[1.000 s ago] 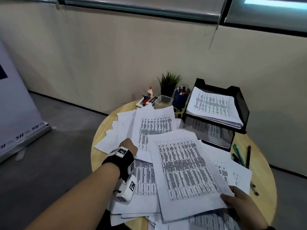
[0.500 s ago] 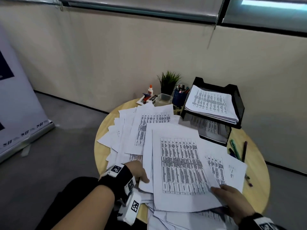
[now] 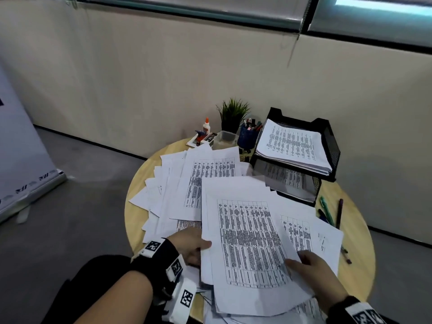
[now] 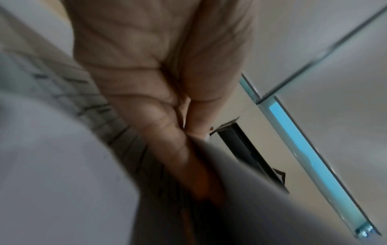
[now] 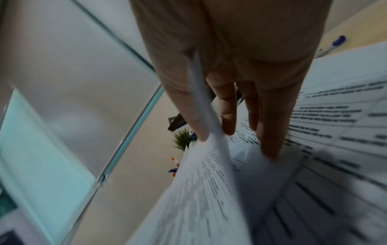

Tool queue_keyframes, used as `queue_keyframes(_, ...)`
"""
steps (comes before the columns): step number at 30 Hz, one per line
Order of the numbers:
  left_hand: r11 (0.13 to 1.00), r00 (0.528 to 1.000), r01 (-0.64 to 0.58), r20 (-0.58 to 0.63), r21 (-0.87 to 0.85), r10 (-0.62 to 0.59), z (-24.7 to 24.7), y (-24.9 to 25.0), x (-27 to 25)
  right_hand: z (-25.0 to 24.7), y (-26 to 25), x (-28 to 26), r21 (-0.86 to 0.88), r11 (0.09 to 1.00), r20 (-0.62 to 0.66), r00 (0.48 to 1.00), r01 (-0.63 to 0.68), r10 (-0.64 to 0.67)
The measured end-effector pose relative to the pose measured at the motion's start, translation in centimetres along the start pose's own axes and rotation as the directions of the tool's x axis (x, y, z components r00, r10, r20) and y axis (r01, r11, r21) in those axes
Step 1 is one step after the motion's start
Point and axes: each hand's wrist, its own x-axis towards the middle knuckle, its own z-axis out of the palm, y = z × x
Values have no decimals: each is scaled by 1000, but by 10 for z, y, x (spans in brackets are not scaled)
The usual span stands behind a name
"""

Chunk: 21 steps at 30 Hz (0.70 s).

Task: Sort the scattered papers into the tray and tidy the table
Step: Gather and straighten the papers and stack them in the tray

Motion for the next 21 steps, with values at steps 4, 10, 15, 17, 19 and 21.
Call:
queue_keyframes(4,922,972,63,-235,383,31,-11,10,6,5,-3,-5,128,989,48,997,-69,63)
queue_keyframes(10,873,768,220,-629,436,121,-42,27,34,30,-14,-11,-408,913,27,1000,23,-13)
queue_keyframes(15,844,773,339,-635,415,2,-57,37,54,46,-8,-7,-580,812,75,997,64,-25)
queue_keyframes(17,870,799,304,-602,388,-10,-61,38,57,46,-10,-3,-571,820,90,996,52,-1)
queue_keyframes(19,895,808,259,-590,362,5,-66,38,59,48,-11,-3,-557,830,101,994,33,29)
queue_keyframes(21,905,819,232,-574,358,18,-68,40,57,50,-10,-4,-567,824,79,995,-6,62)
